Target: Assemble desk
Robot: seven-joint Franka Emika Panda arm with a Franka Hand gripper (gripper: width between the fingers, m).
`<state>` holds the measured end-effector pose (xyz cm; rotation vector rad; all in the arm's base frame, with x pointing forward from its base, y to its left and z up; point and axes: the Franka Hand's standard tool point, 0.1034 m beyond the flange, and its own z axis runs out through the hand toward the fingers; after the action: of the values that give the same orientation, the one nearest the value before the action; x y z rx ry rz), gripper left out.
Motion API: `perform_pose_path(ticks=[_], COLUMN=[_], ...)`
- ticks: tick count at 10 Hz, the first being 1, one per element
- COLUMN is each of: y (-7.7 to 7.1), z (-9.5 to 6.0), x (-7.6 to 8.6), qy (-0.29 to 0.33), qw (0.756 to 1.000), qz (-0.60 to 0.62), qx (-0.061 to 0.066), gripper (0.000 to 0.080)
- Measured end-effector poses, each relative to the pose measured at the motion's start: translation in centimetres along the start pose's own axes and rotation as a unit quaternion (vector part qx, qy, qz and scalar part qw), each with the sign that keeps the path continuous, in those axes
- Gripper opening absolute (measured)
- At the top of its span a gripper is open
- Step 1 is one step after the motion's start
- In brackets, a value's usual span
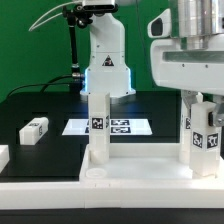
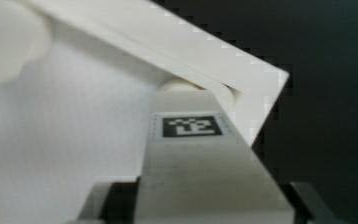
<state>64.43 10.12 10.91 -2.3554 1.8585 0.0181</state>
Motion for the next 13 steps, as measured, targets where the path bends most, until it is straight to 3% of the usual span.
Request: perform_pose_path(ticks=[3,5,6,7,8,9,10,13], y=[0.08,0.08,0.26,0.19,-0.4,-0.44,-0.52,-0.38], z=[0.06,0.09,0.21,0.35,0.32,0.12,-0.13,0.05], x=[0.24,0.12,0.24,0.54,0.69,0.27,-0.11,0.49], qy=[-0.033,-0.033,-0.028,-0.018,-0.011,-0.007,-0.002,-0.001], qw=[0.984,0.98,0.99,0.999,0.999,0.996,0.993,0.975], qz=[0.173,0.196,0.141,0.042,-0.038,-0.089,-0.121,-0.221], qx=[0.018,0.016,0.01,-0.003,-0.001,-0.01,-0.01,-0.012], gripper=[0.0289,0.0289,0.0289,0.0422,0.0563,0.0563,0.0631,0.0649])
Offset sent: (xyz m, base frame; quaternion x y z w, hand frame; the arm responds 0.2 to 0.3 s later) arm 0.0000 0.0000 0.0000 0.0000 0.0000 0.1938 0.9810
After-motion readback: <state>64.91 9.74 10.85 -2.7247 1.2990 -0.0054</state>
